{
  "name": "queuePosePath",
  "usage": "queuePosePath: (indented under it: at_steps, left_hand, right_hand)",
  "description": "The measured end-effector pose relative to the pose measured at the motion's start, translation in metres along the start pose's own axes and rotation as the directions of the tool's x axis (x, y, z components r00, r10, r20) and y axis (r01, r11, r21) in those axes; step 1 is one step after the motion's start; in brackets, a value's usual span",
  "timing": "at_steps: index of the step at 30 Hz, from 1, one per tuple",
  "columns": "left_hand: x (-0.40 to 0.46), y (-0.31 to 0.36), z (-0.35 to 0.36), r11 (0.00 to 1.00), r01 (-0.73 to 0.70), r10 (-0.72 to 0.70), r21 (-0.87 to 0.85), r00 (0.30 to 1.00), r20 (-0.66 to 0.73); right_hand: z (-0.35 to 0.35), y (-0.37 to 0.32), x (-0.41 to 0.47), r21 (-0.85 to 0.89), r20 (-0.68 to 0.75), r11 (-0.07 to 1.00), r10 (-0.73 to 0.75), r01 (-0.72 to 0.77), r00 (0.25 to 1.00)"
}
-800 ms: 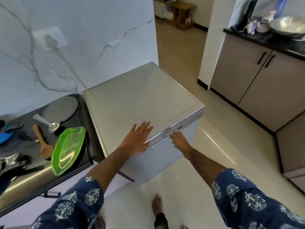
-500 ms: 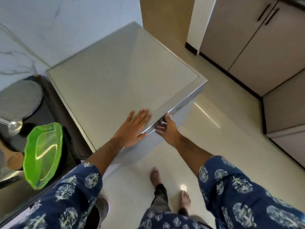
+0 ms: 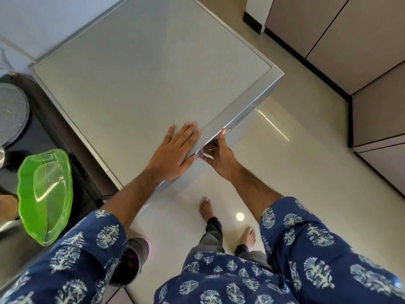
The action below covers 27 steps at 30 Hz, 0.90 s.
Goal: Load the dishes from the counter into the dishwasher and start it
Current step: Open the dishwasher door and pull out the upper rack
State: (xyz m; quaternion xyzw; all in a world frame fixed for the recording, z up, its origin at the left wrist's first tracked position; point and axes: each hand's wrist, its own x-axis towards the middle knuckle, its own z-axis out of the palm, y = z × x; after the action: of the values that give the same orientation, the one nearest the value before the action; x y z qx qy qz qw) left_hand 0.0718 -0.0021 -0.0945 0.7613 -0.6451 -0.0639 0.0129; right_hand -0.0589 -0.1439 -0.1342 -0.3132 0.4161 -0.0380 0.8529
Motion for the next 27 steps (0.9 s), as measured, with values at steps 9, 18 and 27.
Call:
queuePosePath:
  at_steps: [9,18,27]
  left_hand:
    - [0.001,0.032,0.007,0.993,0.099,-0.099,0.06,0.995,0.008]
    - [0.006,0.051,0.008,0.971,0.158,-0.169,0.178,0.985,0.045]
    - [0.01,0.096,0.03,0.911,0.203,-0.242,0.36,0.968,0.067]
  right_hand:
    - [-0.005,-0.005,-0.002,-0.084,0.037,0.996,0.009,-0.006,0.999]
    - [-0.14,0.055,-0.085,-0.097,-0.104,0.995,-0.004,-0.006,0.995]
    - [-0.288,0.131,-0.132,-0.187,-0.356,0.972,0.067,-0.142,0.932]
